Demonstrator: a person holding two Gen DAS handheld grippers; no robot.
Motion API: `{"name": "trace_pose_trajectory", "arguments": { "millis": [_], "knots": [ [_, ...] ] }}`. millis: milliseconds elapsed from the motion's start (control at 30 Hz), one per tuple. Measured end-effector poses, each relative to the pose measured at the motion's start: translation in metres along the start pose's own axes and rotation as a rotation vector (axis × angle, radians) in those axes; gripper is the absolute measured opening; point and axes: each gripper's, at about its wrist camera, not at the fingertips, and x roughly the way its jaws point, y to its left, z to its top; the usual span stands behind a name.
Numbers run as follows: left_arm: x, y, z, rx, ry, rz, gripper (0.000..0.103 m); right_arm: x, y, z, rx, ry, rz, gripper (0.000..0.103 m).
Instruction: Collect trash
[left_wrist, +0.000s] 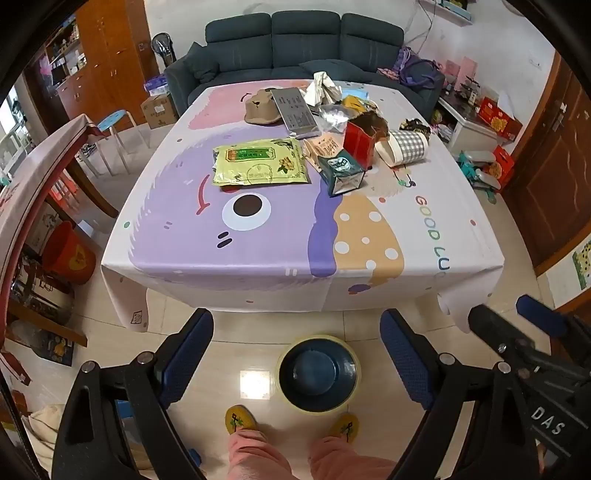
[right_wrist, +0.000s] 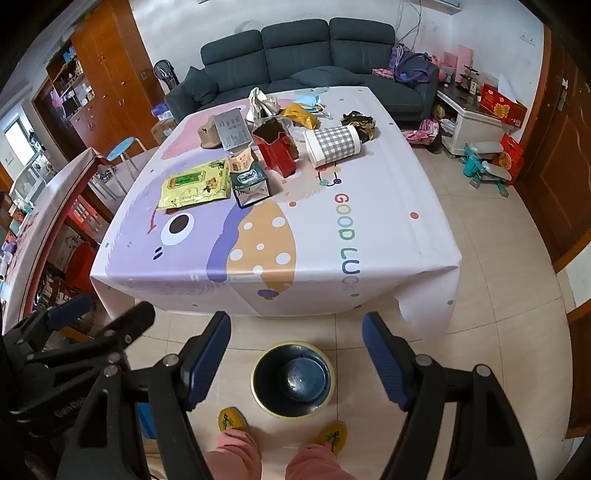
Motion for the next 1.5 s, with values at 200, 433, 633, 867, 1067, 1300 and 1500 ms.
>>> {"name": "trace_pose_trajectory", "arguments": {
  "millis": [200,433,633,867,1067,1300,1500],
  "knots": [
    [0.003,-0.002,0.003,-0.008,0.007,-0.017,0.090,0.001,0.001,-0.001,-0.006,0.001,-0.002,0.074],
    [-0.003,0.004,0.003,-0.020,-0.027,0.000,0.090,-0.001,0.003,0.003,-0.016,-0.003,-0.003,0.074],
    [-0.005,0.005,0.006,-0.018,-0.037,0.001,0.090,0.000,0.005,0.005,-0.016,-0.007,-0.003,0.074],
    [-0.005,0.004,0.008,-0.016,-0.051,0.008,0.090,-0.002,0.006,0.012,-0.012,-0.020,0.001,0.074],
    [-0.005,0.007,0.010,-0.025,-0.052,0.011,0.090,-0.001,0.006,0.011,-0.010,-0.029,0.003,0.074],
    [-0.006,0.008,0.010,-0.026,-0.060,0.012,0.090,-0.001,0.006,0.011,-0.008,-0.029,0.003,0.074],
    [-0.006,0.008,0.010,-0.027,-0.058,0.015,0.090,-0.002,0.006,0.011,-0.008,-0.029,0.004,0.074]
  ]
}}
